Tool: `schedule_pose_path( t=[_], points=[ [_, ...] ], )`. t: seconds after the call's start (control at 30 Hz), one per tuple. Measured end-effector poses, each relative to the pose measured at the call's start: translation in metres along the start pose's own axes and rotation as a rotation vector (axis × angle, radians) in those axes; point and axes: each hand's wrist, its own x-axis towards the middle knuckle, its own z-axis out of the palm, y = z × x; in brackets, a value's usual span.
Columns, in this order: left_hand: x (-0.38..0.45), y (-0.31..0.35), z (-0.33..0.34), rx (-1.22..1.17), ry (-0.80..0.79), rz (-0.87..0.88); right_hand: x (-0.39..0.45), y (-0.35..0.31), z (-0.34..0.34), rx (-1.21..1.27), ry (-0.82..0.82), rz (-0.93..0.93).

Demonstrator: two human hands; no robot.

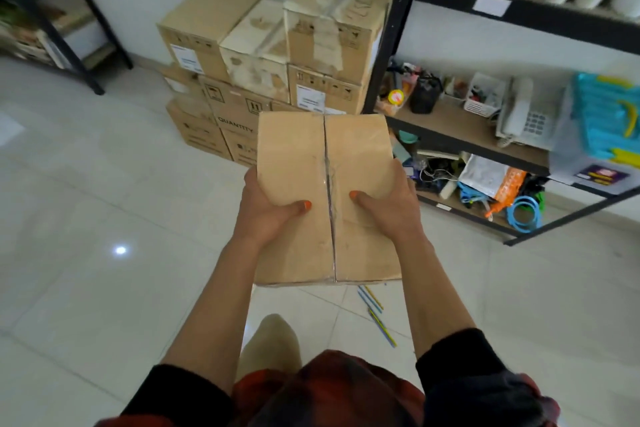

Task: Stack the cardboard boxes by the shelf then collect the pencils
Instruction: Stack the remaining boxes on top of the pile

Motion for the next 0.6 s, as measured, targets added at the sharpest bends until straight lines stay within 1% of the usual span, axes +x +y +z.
schedule_pose_path(
  t=[0.13, 0.3, 0.47, 0.6],
  points=[
    [0.032, 0.007, -0.031, 0.009, 0.017, 0.004, 0.016, -0.037, 0.019, 0.013, 0.0, 0.027],
    [0.067, 0.033, -0.066, 0.032, 0.017, -0.011, 0.031, -0.087, 0.026, 0.021, -0.009, 0.003],
    [0.113, 0.064, -0.085, 0.111, 0.061, 0.002, 0.068, -0.123, 0.026, -0.003, -0.026, -0.061],
    [0.16, 0.081, -0.098, 0.16, 0.13, 0.003, 0.118, -0.157, 0.037, -0.032, -0.098, -0.137]
  ],
)
